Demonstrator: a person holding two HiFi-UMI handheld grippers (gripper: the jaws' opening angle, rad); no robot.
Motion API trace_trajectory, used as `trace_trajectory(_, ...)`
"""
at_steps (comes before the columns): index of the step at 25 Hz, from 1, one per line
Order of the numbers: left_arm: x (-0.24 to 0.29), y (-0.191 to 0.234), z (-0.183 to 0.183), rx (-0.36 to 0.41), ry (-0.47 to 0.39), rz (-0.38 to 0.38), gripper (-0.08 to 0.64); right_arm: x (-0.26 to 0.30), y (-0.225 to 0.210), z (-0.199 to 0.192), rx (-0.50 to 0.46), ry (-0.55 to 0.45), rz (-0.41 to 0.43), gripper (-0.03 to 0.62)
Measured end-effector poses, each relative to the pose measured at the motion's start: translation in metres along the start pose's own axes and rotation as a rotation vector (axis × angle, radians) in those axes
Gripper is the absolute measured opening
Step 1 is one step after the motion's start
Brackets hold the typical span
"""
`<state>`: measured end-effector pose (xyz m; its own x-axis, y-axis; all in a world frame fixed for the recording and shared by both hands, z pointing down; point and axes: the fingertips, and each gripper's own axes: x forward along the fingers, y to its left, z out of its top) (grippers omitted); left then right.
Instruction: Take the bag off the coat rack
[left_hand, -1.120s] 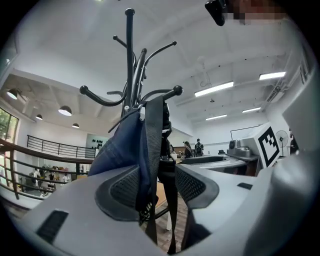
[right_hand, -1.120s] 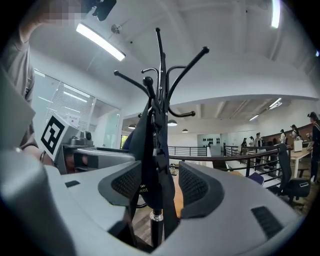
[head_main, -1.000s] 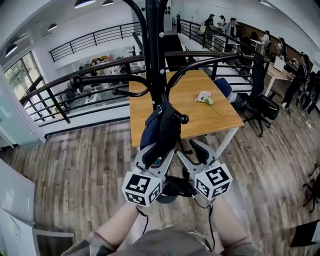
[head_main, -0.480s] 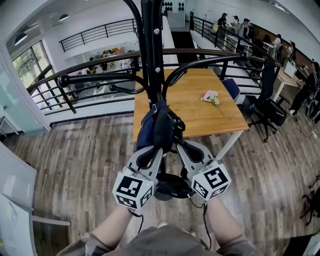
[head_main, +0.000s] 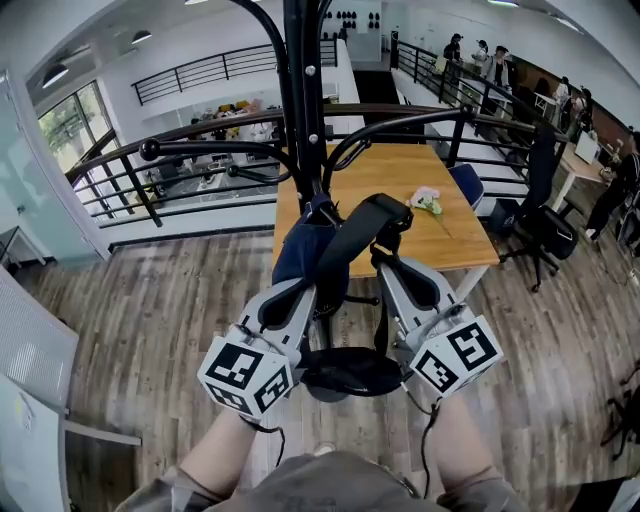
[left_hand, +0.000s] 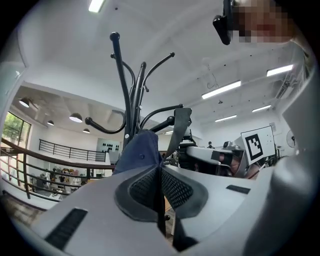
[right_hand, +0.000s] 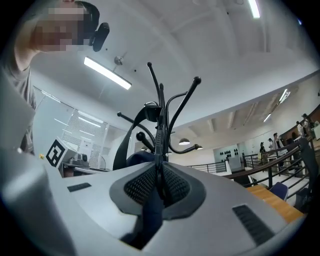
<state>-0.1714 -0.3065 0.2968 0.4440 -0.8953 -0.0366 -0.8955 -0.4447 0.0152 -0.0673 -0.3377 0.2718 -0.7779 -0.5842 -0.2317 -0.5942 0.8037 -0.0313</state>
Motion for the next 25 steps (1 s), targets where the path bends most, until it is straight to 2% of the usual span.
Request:
trace_trajectory(5,-0.005,-0.026,0.02,0.018,0.007,-0.056,0.025,-0.024,-0.007,0.034,-0.036,-0.022,-0.027,0.051)
trace_trajectory(8,-0.003,-0.036,0.022,0.045,0.014,-0.062,0.025,-0.038,-0.006,0.043,-0.062,-0.014,-0.04,0.051)
trace_trajectory(17,0.014,-0.071,0.005,0.083,0.036,-0.097,0.026,-0.077,-0.02,0.042,-0.056,0.022,-0.09,0.051)
trace_trajectory(25,0.013,-0.063,-0.016,0.052,0.067,-0.065,0.026,-0.078,-0.016,0.03,-0.031,0.058,-0.093,0.052)
